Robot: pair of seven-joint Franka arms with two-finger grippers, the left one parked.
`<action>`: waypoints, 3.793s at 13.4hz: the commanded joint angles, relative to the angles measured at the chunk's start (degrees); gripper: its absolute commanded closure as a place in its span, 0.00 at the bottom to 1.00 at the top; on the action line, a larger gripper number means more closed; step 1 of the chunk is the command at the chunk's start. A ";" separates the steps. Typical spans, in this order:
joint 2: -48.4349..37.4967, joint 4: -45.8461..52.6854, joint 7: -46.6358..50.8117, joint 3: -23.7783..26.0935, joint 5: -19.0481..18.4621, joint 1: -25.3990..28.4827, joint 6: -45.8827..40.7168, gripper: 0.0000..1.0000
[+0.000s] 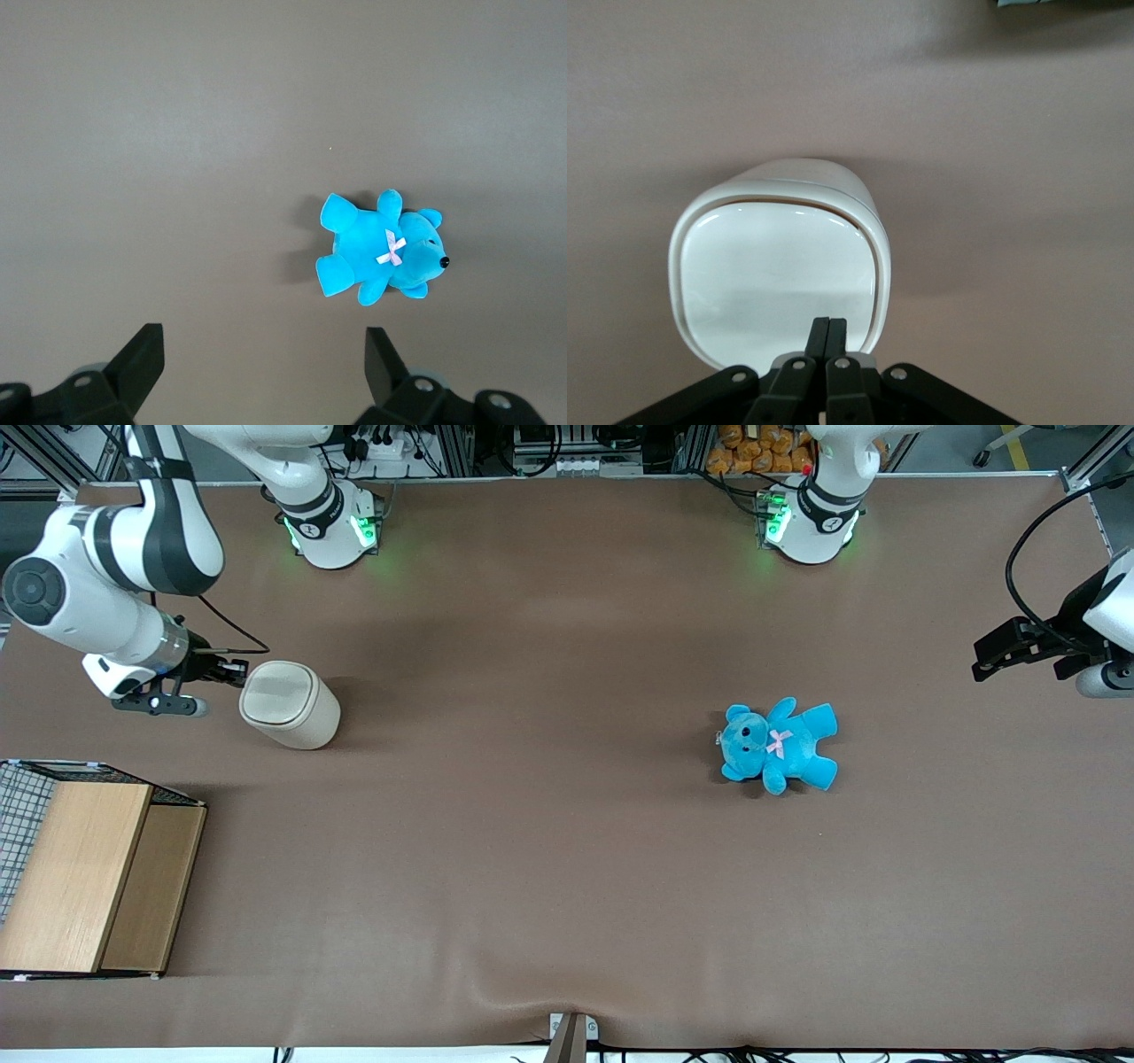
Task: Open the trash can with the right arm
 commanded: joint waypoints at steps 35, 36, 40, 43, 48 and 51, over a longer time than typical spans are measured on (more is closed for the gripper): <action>5.80 32.45 6.71 1.97 0.90 6.57 -28.66 0.00; 7.02 35.79 6.45 1.97 0.90 6.39 -30.24 0.00; 14.23 54.42 6.36 1.88 0.55 5.25 -44.55 0.00; 13.71 55.51 4.53 2.05 0.90 2.53 -44.67 0.00; 9.68 55.77 0.12 1.35 2.65 1.03 -42.65 0.00; 4.95 50.35 -0.23 0.30 4.15 1.20 -37.75 0.00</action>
